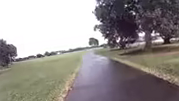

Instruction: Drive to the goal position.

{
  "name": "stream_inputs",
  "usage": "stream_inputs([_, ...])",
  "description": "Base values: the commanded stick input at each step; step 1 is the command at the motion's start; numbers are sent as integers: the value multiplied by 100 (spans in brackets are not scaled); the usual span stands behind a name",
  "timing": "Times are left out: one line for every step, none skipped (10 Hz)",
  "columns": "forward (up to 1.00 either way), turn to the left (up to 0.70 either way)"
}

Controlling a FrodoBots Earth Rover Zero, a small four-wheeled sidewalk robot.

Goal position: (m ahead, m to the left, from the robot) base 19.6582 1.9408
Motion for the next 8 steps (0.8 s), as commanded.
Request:
stream_inputs([70,0])
stream_inputs([70,0])
stream_inputs([70,0])
stream_inputs([70,0])
stream_inputs([70,0])
stream_inputs([70,0])
stream_inputs([70,0])
stream_inputs([70,0])
